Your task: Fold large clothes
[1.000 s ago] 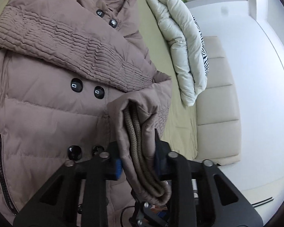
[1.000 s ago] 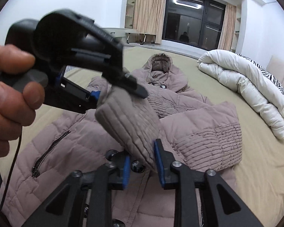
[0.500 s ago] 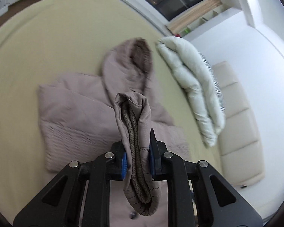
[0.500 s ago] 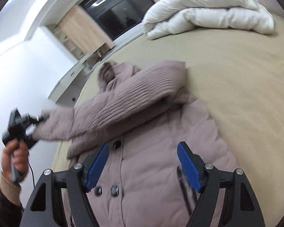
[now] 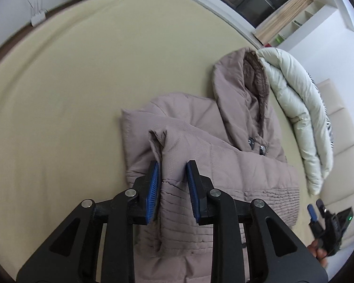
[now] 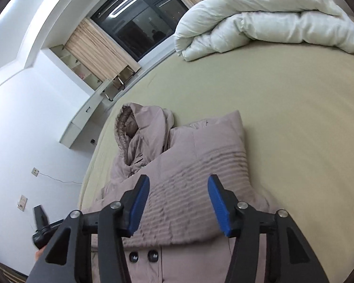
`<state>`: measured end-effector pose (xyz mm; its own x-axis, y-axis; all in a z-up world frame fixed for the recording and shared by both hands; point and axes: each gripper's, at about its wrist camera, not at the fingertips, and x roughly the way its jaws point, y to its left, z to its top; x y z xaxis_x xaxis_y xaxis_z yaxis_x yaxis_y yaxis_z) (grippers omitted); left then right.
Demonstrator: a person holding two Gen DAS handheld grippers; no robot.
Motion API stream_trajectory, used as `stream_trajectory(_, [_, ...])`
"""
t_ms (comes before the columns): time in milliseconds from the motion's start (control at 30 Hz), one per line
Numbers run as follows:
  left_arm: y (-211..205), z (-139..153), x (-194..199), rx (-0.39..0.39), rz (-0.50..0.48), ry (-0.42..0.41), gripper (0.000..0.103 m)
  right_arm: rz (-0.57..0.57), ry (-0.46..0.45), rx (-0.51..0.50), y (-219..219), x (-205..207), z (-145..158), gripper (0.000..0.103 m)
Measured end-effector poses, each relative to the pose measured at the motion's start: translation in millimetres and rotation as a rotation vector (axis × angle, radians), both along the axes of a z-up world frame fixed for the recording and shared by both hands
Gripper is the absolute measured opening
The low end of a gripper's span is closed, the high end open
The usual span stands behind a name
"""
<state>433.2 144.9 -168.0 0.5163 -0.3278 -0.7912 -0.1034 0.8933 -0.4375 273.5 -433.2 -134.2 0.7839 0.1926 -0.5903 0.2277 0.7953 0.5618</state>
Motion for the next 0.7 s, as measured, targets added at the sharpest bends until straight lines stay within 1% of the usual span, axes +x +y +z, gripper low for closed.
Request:
stream_trajectory(33, [-1, 6, -10, 0.063, 0.018, -0.014, 0.023, 0.004, 0.038, -0.030, 1, 11, -9, 0.056])
stream_trajectory(67, [-3, 11, -16, 0.134, 0.043, -0.026, 0.023, 0.010, 0.113, -0.077, 3, 24, -25, 0.054])
stream_trajectory(100, [-7, 17, -23, 0.212, 0.065, -0.044, 0.023, 0.031, 0.203, -0.118, 5, 38, -51, 0.053])
stream_trajectory(133, [-11, 23, -28, 0.260, 0.072, -0.065, 0.023, 0.051, 0.221, -0.134, 7, 41, -65, 0.053])
stream_trajectory(167, [-13, 30, -32, 0.294, 0.083, -0.088, 0.023, 0.058, 0.180, -0.200, 14, 38, -69, 0.053])
stream_trajectory(200, [-16, 39, -38, 0.322, 0.102, -0.124, 0.023, 0.062, 0.177, -0.243, 19, 37, -65, 0.053])
stream_trajectory(233, [-21, 50, -43, 0.329, 0.104, -0.178, 0.023, 0.061, 0.186, -0.258, 23, 37, -62, 0.053])
stream_trajectory(267, [-29, 60, -47, 0.317, 0.082, -0.235, 0.023, 0.047, 0.206, -0.258, 24, 35, -53, 0.052])
stream_trajectory(300, [-44, 66, -51, 0.304, 0.025, -0.284, 0.023, 0.026, 0.200, -0.239, 24, 32, -43, 0.053])
stream_trajectory(333, [-57, 67, -52, 0.309, -0.028, -0.303, 0.023, 0.018, 0.165, -0.217, 24, 28, -34, 0.053])
stream_trajectory(367, [-75, 62, -50, 0.323, -0.096, -0.305, 0.023, 0.018, 0.112, -0.205, 26, 24, -22, 0.053])
stream_trajectory(400, [-92, 51, -45, 0.329, -0.149, -0.288, 0.023, 0.014, 0.076, -0.230, 31, 20, -13, 0.053])
stream_trajectory(433, [-102, 36, -40, 0.336, -0.175, -0.267, 0.023, 0.012, 0.067, -0.263, 35, 19, -10, 0.053])
stream_trajectory(467, [-109, 20, -34, 0.344, -0.186, -0.233, 0.023, 0.021, 0.083, -0.297, 39, 22, -14, 0.054])
stream_trajectory(500, [-113, 1, -27, 0.356, -0.191, -0.179, 0.023, 0.040, 0.142, -0.323, 41, 29, -27, 0.057])
stream_trajectory(533, [-116, -20, -20, 0.366, -0.204, -0.126, 0.023, 0.061, 0.229, -0.329, 38, 42, -48, 0.058])
stream_trajectory(567, [-117, -31, -18, 0.361, -0.218, -0.126, 0.023, 0.091, 0.227, -0.315, 36, 43, -64, 0.058])
stream_trajectory(600, [-118, -32, -20, 0.376, -0.230, -0.135, 0.023, 0.100, 0.201, -0.336, 36, 41, -62, 0.058])
stream_trajectory(633, [-119, -27, -21, 0.381, -0.240, -0.130, 0.023, 0.111, 0.213, -0.350, 38, 42, -55, 0.058])
stream_trajectory(667, [-117, -17, -23, 0.359, -0.249, -0.130, 0.023, 0.116, 0.229, -0.343, 37, 42, -47, 0.061])
stream_trajectory(700, [-110, -3, -26, 0.300, -0.243, -0.154, 0.023, 0.112, 0.218, -0.307, 33, 40, -37, 0.066])
